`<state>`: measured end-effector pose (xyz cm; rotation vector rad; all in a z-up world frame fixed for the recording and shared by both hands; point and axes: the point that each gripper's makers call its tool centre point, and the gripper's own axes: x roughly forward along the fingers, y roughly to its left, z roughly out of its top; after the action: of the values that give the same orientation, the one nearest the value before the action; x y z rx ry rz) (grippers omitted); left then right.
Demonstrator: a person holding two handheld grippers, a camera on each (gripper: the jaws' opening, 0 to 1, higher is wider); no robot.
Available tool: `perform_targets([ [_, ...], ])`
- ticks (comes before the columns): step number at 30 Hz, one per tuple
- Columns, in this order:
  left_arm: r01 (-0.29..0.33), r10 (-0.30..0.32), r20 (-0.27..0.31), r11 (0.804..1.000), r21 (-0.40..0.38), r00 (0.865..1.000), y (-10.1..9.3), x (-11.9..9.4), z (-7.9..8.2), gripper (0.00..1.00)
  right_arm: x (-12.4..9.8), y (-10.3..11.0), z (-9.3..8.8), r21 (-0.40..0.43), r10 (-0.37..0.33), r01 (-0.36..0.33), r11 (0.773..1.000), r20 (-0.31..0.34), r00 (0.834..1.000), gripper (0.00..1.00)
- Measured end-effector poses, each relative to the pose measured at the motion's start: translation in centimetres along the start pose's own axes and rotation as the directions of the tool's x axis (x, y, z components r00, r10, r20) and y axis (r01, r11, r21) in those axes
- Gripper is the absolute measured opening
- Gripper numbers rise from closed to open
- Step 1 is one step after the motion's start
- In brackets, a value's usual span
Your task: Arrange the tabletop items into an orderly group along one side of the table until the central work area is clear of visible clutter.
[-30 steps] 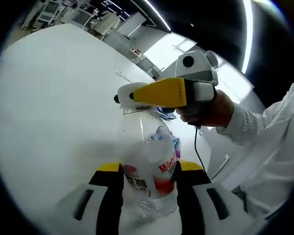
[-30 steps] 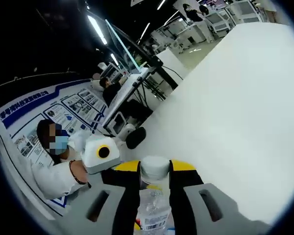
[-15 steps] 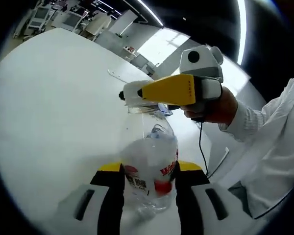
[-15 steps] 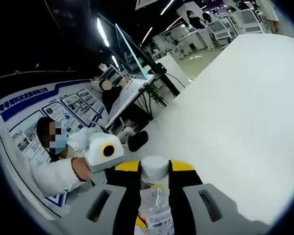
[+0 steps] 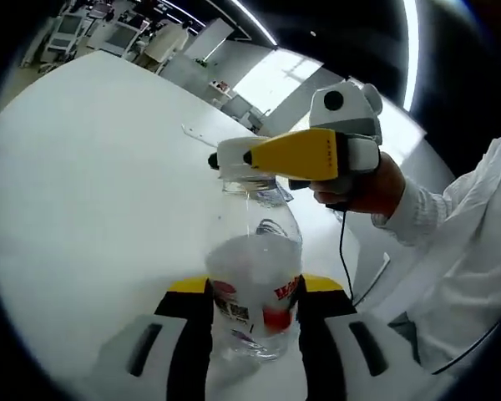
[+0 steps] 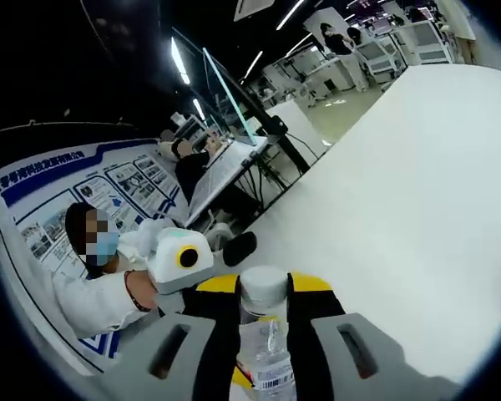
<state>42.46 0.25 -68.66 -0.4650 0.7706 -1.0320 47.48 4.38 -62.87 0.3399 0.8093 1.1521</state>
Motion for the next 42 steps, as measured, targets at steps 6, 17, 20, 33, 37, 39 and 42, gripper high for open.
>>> perform_targets([
  [6, 0.007, -0.006, -0.008, 0.999, 0.041, 1.000, -0.5, 0.6, 1.7, 0.38, -1.3, 0.1, 1.6, -0.047, -0.017, 0.019, 0.999, 0.031, 0.999, 0.18],
  [17, 0.052, -0.046, -0.043, 0.985, 0.164, 0.998, -1.8, 3.3, 6.1, 0.38, -5.0, -1.2, 5.4, -0.085, -0.074, 0.085, 0.993, 0.128, 0.989, 0.18],
  [20, 0.070, -0.057, -0.068, 0.977, 0.200, 0.996, -2.2, 4.3, 7.3, 0.38, -6.5, -2.0, 6.6, -0.093, -0.099, 0.115, 0.989, 0.162, 0.982, 0.18],
  [33, 0.168, -0.143, -0.106, 0.945, 0.282, 0.984, -3.3, 9.2, 11.5, 0.38, -11.4, -5.4, 9.9, -0.100, -0.192, 0.224, 0.969, 0.261, 0.946, 0.18],
  [37, 0.189, -0.156, -0.123, 0.924, 0.333, 0.980, -3.3, 10.8, 13.1, 0.38, -12.8, -6.3, 11.0, -0.119, -0.215, 0.259, 0.959, 0.295, 0.931, 0.18],
  [39, 0.201, -0.167, -0.125, 0.912, 0.357, 0.978, -3.3, 11.7, 13.9, 0.38, -13.6, -6.9, 11.7, -0.131, -0.231, 0.283, 0.950, 0.314, 0.921, 0.18],
  [42, 0.225, -0.188, -0.130, 0.892, 0.391, 0.974, -3.3, 13.0, 15.0, 0.38, -14.5, -7.7, 12.5, -0.152, -0.249, 0.314, 0.937, 0.338, 0.908, 0.18],
])
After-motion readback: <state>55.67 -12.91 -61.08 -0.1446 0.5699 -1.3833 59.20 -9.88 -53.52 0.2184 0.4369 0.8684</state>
